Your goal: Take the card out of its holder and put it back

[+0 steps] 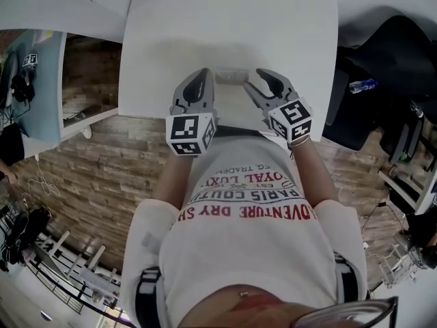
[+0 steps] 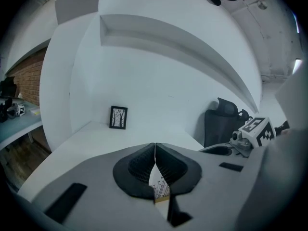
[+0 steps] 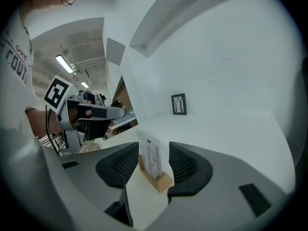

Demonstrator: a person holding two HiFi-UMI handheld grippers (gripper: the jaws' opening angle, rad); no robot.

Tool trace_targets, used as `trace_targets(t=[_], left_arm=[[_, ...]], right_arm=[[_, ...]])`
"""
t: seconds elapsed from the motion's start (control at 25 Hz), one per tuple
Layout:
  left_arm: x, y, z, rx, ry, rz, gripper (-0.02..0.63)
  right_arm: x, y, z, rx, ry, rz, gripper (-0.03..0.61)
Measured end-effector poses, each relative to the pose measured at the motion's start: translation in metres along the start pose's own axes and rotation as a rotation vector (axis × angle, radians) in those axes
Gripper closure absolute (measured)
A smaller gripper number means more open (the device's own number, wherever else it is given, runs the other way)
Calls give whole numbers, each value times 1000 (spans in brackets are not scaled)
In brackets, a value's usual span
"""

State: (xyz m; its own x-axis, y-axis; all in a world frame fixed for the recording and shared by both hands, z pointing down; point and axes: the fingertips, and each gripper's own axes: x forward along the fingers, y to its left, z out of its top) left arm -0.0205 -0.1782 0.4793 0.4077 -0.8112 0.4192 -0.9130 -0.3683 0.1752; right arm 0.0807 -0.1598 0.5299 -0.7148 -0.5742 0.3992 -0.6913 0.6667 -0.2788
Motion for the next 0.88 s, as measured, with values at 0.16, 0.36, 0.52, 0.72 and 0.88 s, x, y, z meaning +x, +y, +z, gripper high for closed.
trace_targets(t=[0.16,0.36,0.52,0.72,0.88], left_arm=[[7,15,-5,-4,26,-5,589],[13,28,-17,-16,63,1,589],[15,31,-24,-22,83,-2,589],[17,31,-28,-25,95,-5,589],[18,33,-29,-47,95,-15,589]], right_arm=[[22,-6,-4,-23,46,52,387],[40,3,-12,-117,127,214,387],[49,10,-22,-190,191,309,387],[56,15,-31,-245,240,409,387],[63,20,-36,-288,279,473,435]])
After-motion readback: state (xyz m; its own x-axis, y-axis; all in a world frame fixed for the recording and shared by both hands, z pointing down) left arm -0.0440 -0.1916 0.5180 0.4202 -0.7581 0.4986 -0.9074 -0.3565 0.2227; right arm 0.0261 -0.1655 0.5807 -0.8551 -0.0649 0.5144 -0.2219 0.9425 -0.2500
